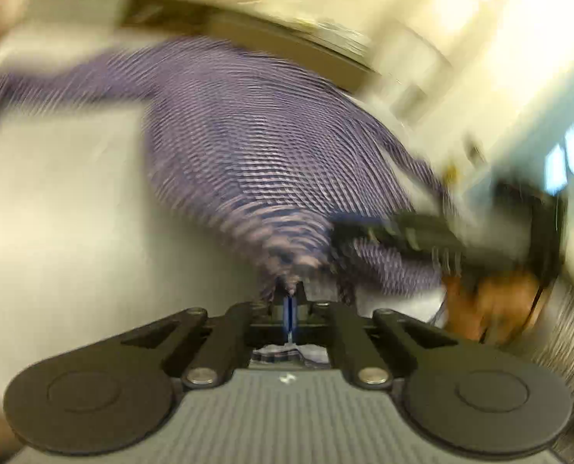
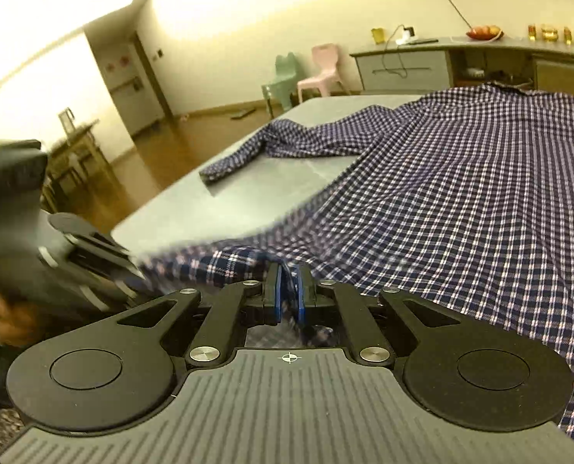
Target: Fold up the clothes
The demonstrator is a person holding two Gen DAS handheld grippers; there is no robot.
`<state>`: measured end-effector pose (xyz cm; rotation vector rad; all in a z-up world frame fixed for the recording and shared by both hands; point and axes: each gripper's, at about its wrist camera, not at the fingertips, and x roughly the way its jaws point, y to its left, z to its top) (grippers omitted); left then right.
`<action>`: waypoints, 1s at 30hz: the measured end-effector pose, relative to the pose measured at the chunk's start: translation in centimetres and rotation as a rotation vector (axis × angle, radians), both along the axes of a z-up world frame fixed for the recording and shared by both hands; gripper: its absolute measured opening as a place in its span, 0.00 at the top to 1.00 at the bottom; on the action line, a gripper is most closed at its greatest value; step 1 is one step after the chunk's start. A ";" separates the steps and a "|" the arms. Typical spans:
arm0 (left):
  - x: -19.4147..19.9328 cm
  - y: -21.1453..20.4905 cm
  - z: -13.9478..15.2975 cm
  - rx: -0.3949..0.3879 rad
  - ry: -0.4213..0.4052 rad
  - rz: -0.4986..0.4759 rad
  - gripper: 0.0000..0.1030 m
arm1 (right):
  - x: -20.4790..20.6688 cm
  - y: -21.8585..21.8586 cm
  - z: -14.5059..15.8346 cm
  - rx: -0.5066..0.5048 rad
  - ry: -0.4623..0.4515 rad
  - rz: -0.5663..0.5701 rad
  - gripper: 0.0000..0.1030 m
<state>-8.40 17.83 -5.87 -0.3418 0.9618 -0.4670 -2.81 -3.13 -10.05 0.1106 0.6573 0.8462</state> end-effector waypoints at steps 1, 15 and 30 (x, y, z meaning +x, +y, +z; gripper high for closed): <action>0.5 0.9 -0.8 0.005 0.040 0.051 0.98 | -0.6 -0.7 -0.3 0.001 0.005 -0.003 0.82; 2.9 2.0 -1.9 -0.102 0.044 0.168 0.99 | -19.3 -5.6 -3.6 -0.377 -0.264 0.193 0.68; 0.4 3.1 -1.7 -0.019 -0.035 0.151 0.98 | -30.9 -12.6 -6.1 -0.625 -0.380 0.198 0.98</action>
